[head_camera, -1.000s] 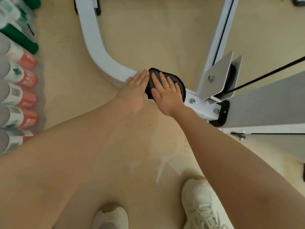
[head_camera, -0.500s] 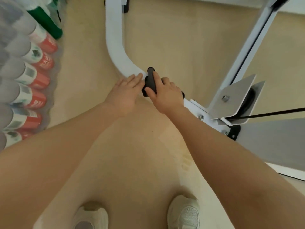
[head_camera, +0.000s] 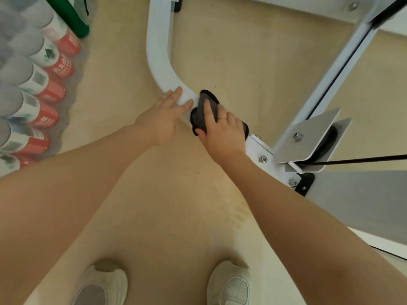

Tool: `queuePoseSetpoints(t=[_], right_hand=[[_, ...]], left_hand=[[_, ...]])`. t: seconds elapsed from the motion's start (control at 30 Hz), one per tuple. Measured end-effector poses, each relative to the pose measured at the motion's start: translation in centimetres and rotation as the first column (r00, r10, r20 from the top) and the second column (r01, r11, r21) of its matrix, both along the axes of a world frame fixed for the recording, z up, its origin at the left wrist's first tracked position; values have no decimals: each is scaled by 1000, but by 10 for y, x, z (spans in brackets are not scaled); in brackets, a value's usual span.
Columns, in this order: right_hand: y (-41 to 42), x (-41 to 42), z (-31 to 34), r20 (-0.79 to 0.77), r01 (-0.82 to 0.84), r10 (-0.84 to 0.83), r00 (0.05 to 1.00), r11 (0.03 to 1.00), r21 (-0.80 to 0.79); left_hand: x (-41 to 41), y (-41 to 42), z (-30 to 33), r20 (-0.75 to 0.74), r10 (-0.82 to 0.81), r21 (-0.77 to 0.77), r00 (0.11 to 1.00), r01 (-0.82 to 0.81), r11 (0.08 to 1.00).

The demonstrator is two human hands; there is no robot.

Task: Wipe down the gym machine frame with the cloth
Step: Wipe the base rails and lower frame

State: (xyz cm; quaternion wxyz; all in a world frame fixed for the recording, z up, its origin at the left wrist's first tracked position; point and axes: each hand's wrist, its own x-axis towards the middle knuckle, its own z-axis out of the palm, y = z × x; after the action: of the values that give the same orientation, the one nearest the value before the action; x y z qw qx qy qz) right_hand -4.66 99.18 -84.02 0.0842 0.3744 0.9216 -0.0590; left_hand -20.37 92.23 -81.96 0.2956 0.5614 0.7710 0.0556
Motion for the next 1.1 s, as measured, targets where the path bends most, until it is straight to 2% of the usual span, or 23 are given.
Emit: queuePoseSetpoints(t=[0.1, 0.23, 0.33, 0.43, 0.57, 0.7, 0.93, 1.03, 1.1], right_hand=[[-4, 1, -3, -7, -140, 140, 990, 990, 9], [-6, 58, 7, -70, -201, 198, 978, 979, -28], [-11, 92, 11, 60, -319, 318, 946, 948, -1], [-9, 89, 9, 193, -384, 372, 908, 923, 28], [5, 44, 3, 196, -462, 446, 873, 886, 39], [7, 10, 1, 128, -450, 445, 886, 893, 19], [-3, 73, 10, 63, -286, 289, 955, 957, -44], [-6, 66, 8, 82, -222, 224, 971, 974, -35], [3, 48, 6, 62, -175, 179, 982, 983, -61]], left_hand=[[-3, 1, 2, -7, -16, -10, 1000, 16, 1000], [-2, 0, 5, 0, -7, -31, 1000, 7, 1000], [1, -1, 8, 28, 13, -8, 1000, -13, 1000], [4, -5, 9, 14, 55, 63, 998, -56, 996], [11, -26, 4, 8, 123, 161, 992, -122, 979], [10, -49, -2, -42, 91, 153, 995, -84, 985], [18, -54, 1, 24, 121, 125, 992, -123, 984], [28, -49, 2, 61, 77, 144, 995, -85, 986], [32, -42, 2, 17, 65, 171, 998, -67, 983]])
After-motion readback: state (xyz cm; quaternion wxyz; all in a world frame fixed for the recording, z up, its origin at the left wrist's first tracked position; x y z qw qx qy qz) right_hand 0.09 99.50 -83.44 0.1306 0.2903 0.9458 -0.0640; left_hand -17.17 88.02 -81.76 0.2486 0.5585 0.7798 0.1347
